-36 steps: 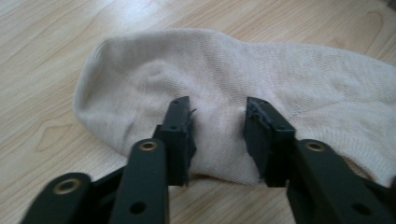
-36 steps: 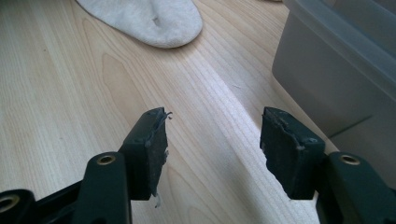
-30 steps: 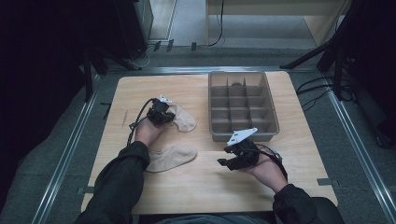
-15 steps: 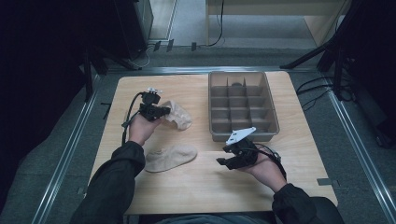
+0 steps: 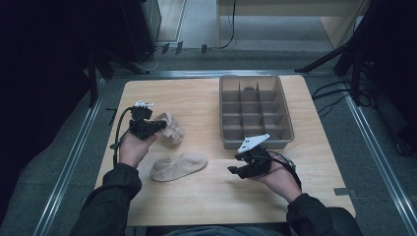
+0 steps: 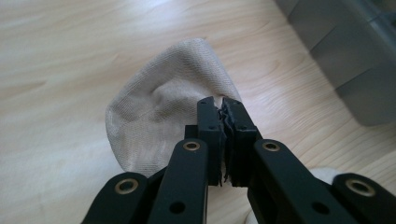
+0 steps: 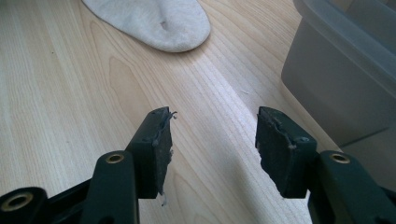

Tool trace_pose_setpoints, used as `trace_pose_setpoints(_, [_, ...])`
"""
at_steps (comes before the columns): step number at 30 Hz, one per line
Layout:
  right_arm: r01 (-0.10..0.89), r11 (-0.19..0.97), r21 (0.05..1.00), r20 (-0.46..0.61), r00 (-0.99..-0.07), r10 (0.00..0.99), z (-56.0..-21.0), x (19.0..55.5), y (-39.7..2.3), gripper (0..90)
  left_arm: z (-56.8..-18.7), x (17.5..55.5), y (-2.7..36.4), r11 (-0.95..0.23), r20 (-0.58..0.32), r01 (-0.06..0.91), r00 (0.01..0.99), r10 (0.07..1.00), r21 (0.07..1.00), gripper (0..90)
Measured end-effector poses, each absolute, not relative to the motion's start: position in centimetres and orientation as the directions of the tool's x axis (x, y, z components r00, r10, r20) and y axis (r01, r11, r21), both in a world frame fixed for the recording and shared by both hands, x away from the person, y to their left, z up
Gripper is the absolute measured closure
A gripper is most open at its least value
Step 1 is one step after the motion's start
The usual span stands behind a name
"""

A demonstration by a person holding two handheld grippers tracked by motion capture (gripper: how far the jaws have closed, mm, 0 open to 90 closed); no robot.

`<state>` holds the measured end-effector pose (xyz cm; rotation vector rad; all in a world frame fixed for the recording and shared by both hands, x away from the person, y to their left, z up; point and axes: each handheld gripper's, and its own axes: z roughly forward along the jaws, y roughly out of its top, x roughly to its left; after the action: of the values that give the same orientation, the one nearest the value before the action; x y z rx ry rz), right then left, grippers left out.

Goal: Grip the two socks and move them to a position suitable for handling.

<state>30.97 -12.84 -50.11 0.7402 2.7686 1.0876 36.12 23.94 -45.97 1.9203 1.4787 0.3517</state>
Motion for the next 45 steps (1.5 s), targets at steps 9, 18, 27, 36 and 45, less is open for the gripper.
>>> trace_pose_setpoints(9, [0.403, 0.621, 0.672, 0.105, -0.882, 0.459, -50.0, 31.0, -12.6, 47.4, -47.7, 34.4, 25.4, -0.089, -0.194, 0.777, 0.264, 0.945, 0.623, 85.2])
trace_pose_setpoints(18, [0.392, 0.586, 0.709, 0.105, -0.881, 0.462, -49.6, 31.0, -12.5, 48.1, -49.1, 34.1, 26.3, -0.054, -0.238, 0.798, 0.243, 0.94, 0.601, 77.3])
trace_pose_setpoints(27, [0.396, 0.565, 0.724, 0.109, -0.874, 0.473, -49.4, 31.1, -12.4, 49.4, -48.7, 33.8, 26.4, -0.093, -0.222, 0.777, 0.288, 0.931, 0.622, 60.6])
trace_pose_setpoints(36, [0.399, 0.558, 0.728, 0.111, -0.872, 0.477, -49.3, 31.1, -12.2, 50.2, -48.4, 33.3, 26.7, -0.135, -0.196, 0.758, 0.329, 0.924, 0.639, 51.1])
trace_pose_setpoints(45, [0.395, 0.545, 0.74, 0.106, -0.868, 0.484, -49.1, 31.0, -11.9, 50.3, -48.1, 32.6, 27.3, -0.143, -0.21, 0.759, 0.348, 0.913, 0.635, 48.1])
